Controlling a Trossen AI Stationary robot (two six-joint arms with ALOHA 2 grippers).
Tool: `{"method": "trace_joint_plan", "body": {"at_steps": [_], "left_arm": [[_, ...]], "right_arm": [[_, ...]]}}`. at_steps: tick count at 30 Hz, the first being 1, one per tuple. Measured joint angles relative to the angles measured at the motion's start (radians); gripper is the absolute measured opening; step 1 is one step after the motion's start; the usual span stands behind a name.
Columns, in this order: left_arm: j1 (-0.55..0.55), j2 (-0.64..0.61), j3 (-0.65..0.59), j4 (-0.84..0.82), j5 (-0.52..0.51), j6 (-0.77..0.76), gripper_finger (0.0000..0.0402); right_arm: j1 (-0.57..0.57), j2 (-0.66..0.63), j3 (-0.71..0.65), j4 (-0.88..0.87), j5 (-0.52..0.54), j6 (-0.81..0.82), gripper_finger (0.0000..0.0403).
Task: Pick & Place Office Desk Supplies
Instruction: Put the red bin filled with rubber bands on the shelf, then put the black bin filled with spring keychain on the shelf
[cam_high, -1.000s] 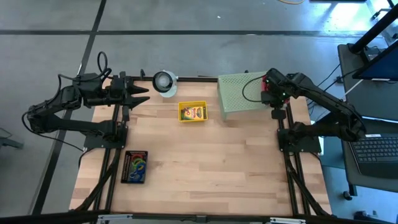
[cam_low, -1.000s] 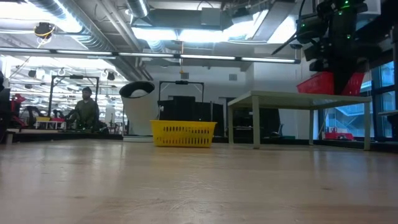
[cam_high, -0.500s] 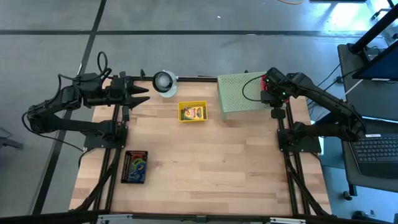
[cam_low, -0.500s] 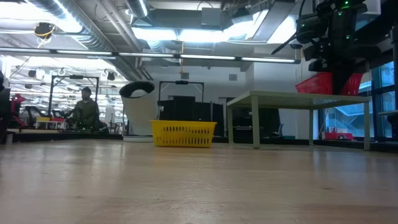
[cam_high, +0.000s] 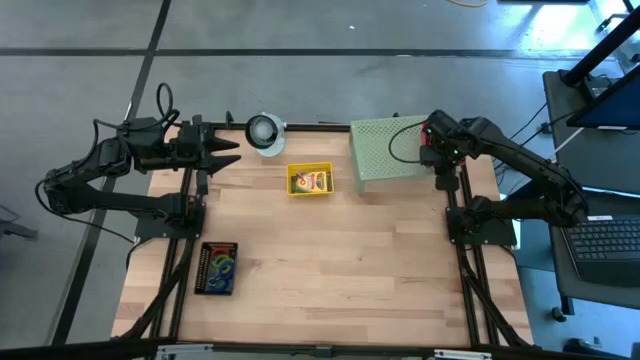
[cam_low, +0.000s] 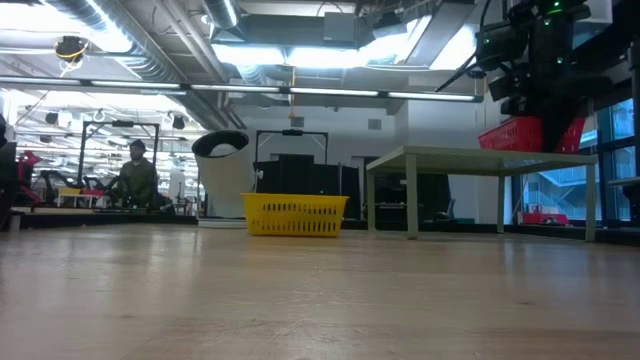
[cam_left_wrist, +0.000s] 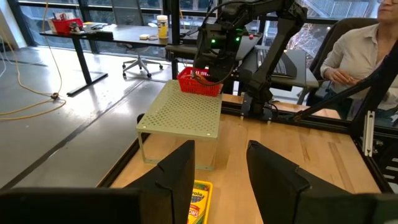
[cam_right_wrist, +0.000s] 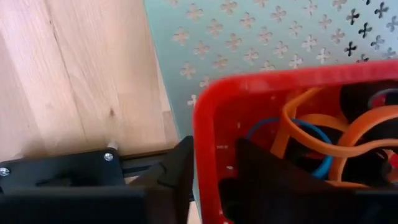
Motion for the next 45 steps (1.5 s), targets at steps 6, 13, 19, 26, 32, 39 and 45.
{"method": "trace_joint_plan", "body": {"at_steps": [6, 13, 19, 26, 32, 39, 45], "left_arm": [[0.0, 0.0, 0.0, 0.0, 0.0, 0.0, 0.0141], [0.0, 0.0, 0.0, 0.0, 0.0, 0.0, 0.0141], [0.0, 0.0, 0.0, 0.0, 0.0, 0.0, 0.0141], [0.0, 0.0, 0.0, 0.0, 0.0, 0.0, 0.0141], [0.0, 0.0, 0.0, 0.0, 0.0, 0.0, 0.0141], [0.0, 0.0, 0.0, 0.0, 0.0, 0.0, 0.0141], [0.0, 0.0, 0.0, 0.0, 0.0, 0.0, 0.0141]], "right_arm": [[0.029, 0.0, 0.007, -0.001, 0.001, 0.037, 0.0175], [0.057, 0.0, 0.057, -0.019, 0.004, 0.067, 0.0198], [0.057, 0.0, 0.112, -0.064, -0.004, 0.104, 0.0191], [0.057, 0.0, 0.177, -0.128, -0.008, 0.158, 0.0189], [0.057, -0.001, 0.239, -0.165, -0.046, 0.202, 0.0189], [0.106, -0.001, 0.309, -0.166, -0.11, 0.248, 0.0189], [0.21, -0.001, 0.348, -0.146, -0.122, 0.277, 0.0189]]}}
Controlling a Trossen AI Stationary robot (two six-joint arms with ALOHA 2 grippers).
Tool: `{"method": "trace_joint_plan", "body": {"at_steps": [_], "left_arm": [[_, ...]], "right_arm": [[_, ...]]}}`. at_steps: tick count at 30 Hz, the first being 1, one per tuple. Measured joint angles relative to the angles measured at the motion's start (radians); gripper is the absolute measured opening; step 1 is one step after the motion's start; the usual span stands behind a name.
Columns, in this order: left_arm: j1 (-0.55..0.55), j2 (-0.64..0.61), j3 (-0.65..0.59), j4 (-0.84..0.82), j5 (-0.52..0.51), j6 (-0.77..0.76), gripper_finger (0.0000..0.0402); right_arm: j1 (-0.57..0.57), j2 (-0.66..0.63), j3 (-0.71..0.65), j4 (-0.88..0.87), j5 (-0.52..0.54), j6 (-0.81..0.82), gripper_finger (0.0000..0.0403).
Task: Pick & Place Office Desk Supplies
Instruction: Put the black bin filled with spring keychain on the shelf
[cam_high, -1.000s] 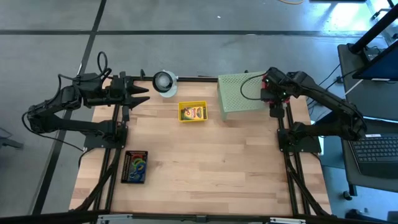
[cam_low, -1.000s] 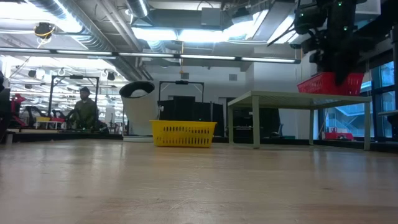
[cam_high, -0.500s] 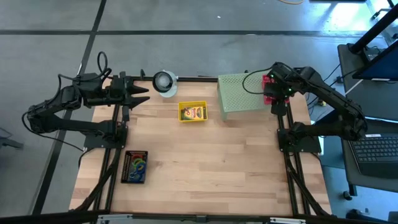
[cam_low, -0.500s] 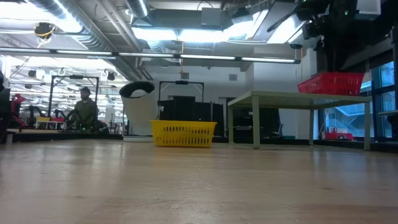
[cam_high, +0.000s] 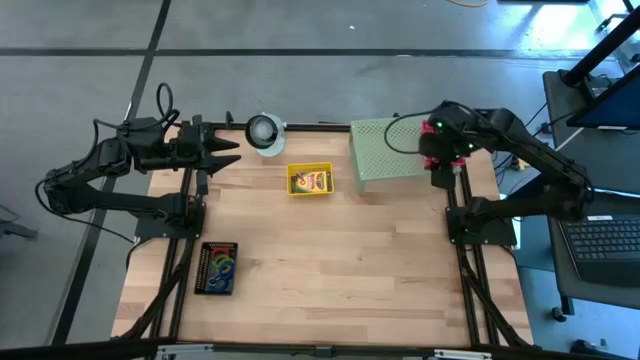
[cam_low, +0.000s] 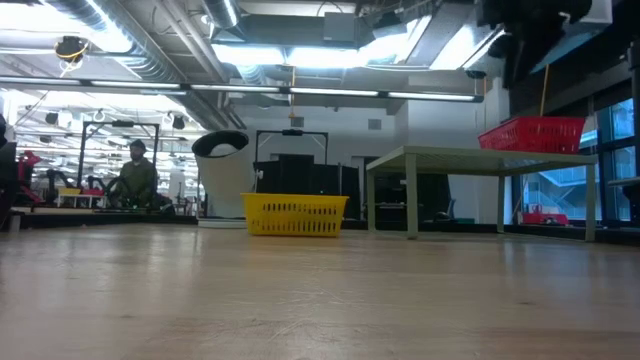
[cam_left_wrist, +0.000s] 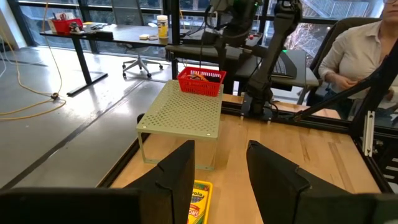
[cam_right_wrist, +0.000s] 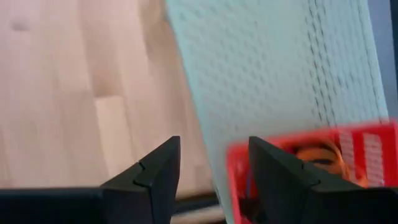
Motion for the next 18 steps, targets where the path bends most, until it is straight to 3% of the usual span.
{"method": "trace_joint_plan", "body": {"at_steps": [8, 13, 18], "left_arm": [[0.0, 0.0, 0.0, 0.0, 0.0, 0.0, 0.0141], [0.0, 0.0, 0.0, 0.0, 0.0, 0.0, 0.0141], [0.0, 0.0, 0.0, 0.0, 0.0, 0.0, 0.0141]], "right_arm": [[0.182, 0.068, 0.002, 0.238, -0.069, -0.001, 0.0189], [0.295, 0.182, 0.002, 0.432, -0.07, -0.062, 0.0189], [0.337, 0.329, 0.002, 0.511, -0.07, -0.193, 0.0189]]}}
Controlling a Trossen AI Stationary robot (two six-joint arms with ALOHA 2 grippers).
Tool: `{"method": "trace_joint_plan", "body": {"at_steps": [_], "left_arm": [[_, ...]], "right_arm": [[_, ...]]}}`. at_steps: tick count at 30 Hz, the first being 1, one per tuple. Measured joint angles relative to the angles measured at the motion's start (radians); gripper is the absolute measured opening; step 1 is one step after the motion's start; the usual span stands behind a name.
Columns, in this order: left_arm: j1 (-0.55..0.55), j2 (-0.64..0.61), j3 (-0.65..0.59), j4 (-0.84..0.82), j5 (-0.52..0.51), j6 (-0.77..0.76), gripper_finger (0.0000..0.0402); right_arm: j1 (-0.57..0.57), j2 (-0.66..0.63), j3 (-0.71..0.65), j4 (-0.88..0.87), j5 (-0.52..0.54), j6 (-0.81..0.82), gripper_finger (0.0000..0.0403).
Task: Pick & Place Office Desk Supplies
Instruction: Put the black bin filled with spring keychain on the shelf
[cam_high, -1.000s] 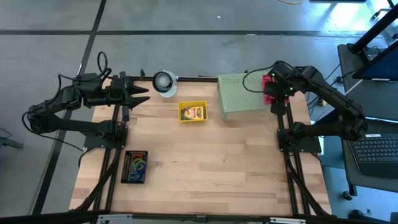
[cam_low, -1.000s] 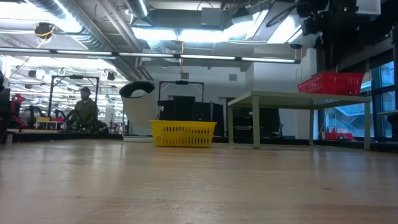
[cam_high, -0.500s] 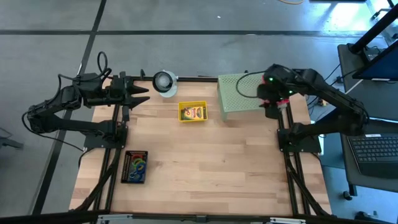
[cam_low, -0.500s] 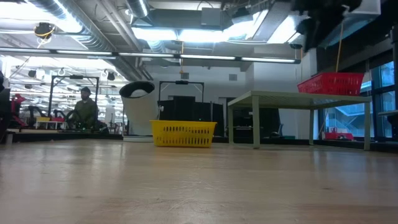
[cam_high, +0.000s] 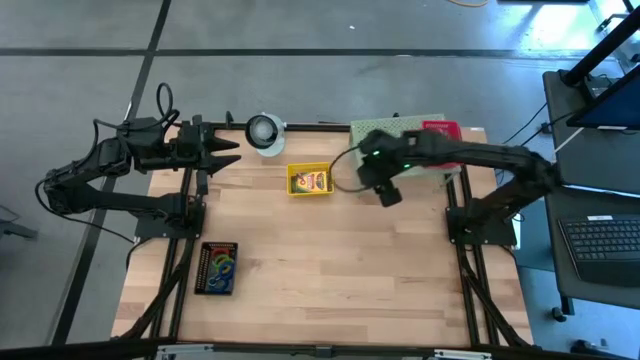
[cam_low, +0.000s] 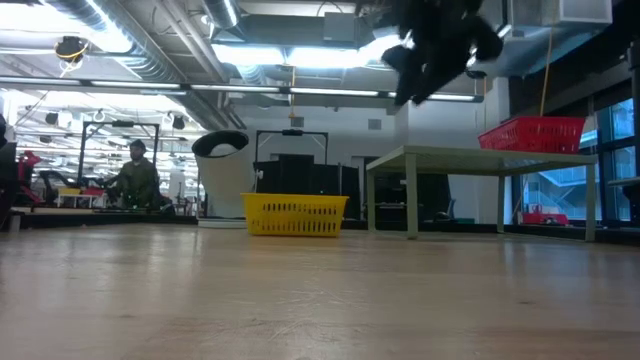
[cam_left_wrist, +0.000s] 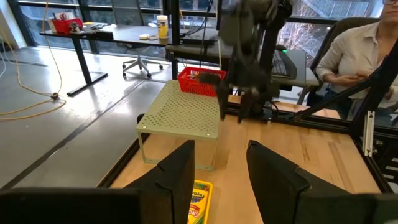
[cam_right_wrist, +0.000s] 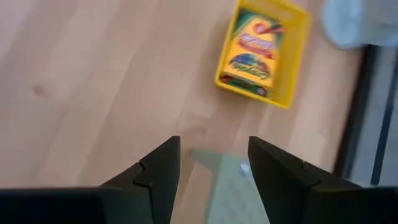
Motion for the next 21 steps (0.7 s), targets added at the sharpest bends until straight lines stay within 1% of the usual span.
{"method": "trace_joint_plan", "body": {"at_steps": [3, 7, 11, 14, 17, 21], "left_arm": [[0.0, 0.0, 0.0, 0.0, 0.0, 0.0, 0.0141], [0.0, 0.0, 0.0, 0.0, 0.0, 0.0, 0.0141], [0.0, 0.0, 0.0, 0.0, 0.0, 0.0, 0.0141], [0.0, 0.0, 0.0, 0.0, 0.0, 0.0, 0.0141], [0.0, 0.0, 0.0, 0.0, 0.0, 0.0, 0.0141], [0.0, 0.0, 0.0, -0.001, 0.0, 0.0, 0.0141]], "right_arm": [[0.015, 0.085, 0.0, 0.022, 0.002, -0.091, 0.0189], [0.032, 0.169, 0.0, 0.112, 0.041, -0.132, 0.0189], [0.04, 0.213, 0.0, 0.214, 0.055, -0.16, 0.0189], [0.041, 0.248, 0.0, 0.258, 0.048, -0.16, 0.0189], [0.04, 0.279, 0.0, 0.292, 0.015, -0.168, 0.0189], [0.04, 0.324, 0.0, 0.321, 0.013, -0.19, 0.0183]]}}
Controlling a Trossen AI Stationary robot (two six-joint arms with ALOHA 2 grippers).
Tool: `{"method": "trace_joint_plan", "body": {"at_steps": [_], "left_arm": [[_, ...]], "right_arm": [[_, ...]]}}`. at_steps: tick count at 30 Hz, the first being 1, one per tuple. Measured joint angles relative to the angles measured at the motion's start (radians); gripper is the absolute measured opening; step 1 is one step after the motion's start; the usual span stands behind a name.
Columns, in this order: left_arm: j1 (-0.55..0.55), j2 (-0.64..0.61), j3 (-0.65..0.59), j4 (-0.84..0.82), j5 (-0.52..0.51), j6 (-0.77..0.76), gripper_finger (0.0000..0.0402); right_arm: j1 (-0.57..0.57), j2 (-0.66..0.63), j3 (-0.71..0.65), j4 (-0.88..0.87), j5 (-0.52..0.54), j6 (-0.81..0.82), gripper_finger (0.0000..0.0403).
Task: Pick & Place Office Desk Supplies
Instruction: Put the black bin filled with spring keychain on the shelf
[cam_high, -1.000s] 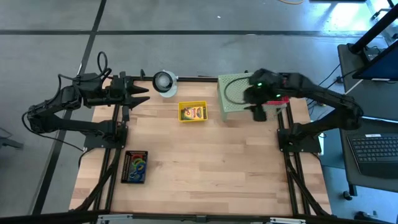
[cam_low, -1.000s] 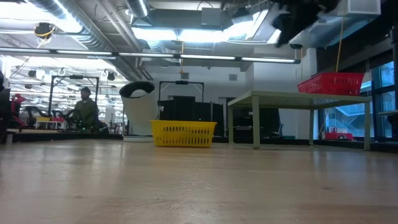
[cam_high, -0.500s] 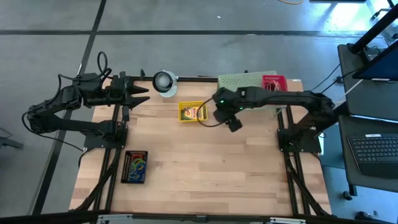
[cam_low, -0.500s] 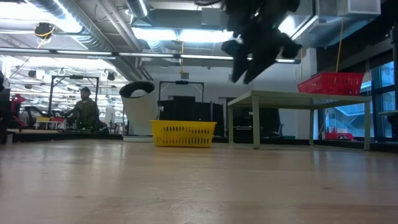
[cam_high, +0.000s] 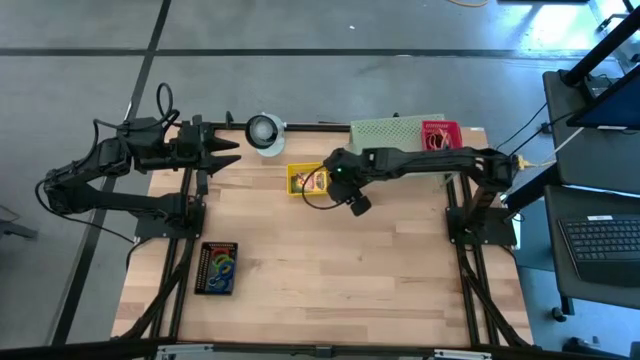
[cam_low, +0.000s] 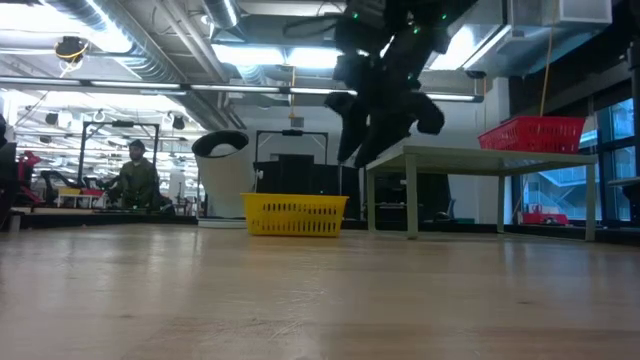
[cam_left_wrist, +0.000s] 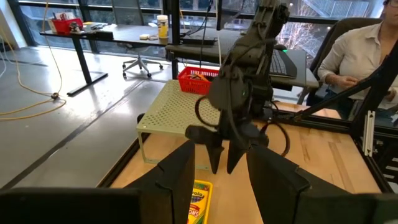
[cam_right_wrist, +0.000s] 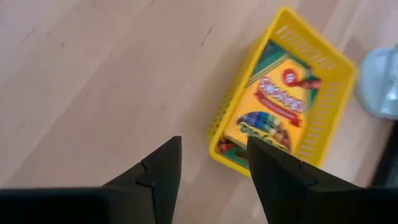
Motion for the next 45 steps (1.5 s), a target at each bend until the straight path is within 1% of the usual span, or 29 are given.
{"method": "trace_joint_plan", "body": {"at_steps": [6, 11, 18, 22, 25, 28, 31, 36, 38, 39, 40, 43, 45], "left_arm": [[0.0, 0.0, 0.0, 0.0, 0.0, 0.0, 0.0141], [0.0, 0.0, 0.0, 0.0, 0.0, 0.0, 0.0141], [0.0, 0.0, 0.0, 0.0, 0.0, 0.0, 0.0141], [0.0, 0.0, 0.0, 0.0, 0.0, 0.0, 0.0141], [0.0, 0.0, 0.0, 0.0, 0.0, 0.0, 0.0141], [0.0, 0.0, 0.0, 0.0, 0.0, 0.0, 0.0141], [0.0, 0.0, 0.0, 0.0, 0.0, 0.0, 0.0141], [0.0, 0.0, 0.0, 0.001, 0.0, 0.002, 0.0141], [0.0, 0.0, 0.0, 0.033, -0.001, 0.031, 0.0141], [0.0, 0.002, 0.0, 0.065, -0.001, 0.039, 0.0141], [0.0, 0.007, 0.0, 0.088, -0.001, 0.039, 0.0141], [0.0, 0.008, 0.0, 0.133, 0.0, 0.031, 0.0141], [0.0, 0.008, 0.0, 0.159, 0.003, -0.026, 0.0141]], "right_arm": [[-0.009, 0.075, 0.0, 0.047, 0.0, 0.008, 0.0153], [-0.024, 0.097, 0.0, 0.101, 0.019, 0.011, 0.0133], [-0.054, 0.109, 0.0, 0.093, 0.013, 0.065, 0.0126], [-0.048, 0.104, 0.0, 0.091, 0.018, 0.101, 0.0126], [-0.01, 0.093, 0.041, 0.053, 0.018, 0.145, 0.0126], [0.043, 0.086, 0.136, 0.006, 0.016, 0.179, 0.0126], [0.076, 0.086, 0.253, -0.033, -0.002, 0.275, 0.0126], [0.054, 0.084, 0.399, -0.061, -0.155, 0.567, 0.0126], [0.04, 0.078, 0.443, -0.099, -0.213, 0.659, 0.0126], [0.036, 0.07, 0.458, -0.113, -0.221, 0.691, 0.0126], [0.035, 0.057, 0.466, -0.115, -0.216, 0.721, 0.0126], [0.042, 0.003, 0.47, -0.117, -0.139, 0.789, 0.0126], [0.054, -0.035, 0.47, -0.133, -0.068, 0.826, 0.0126]]}}
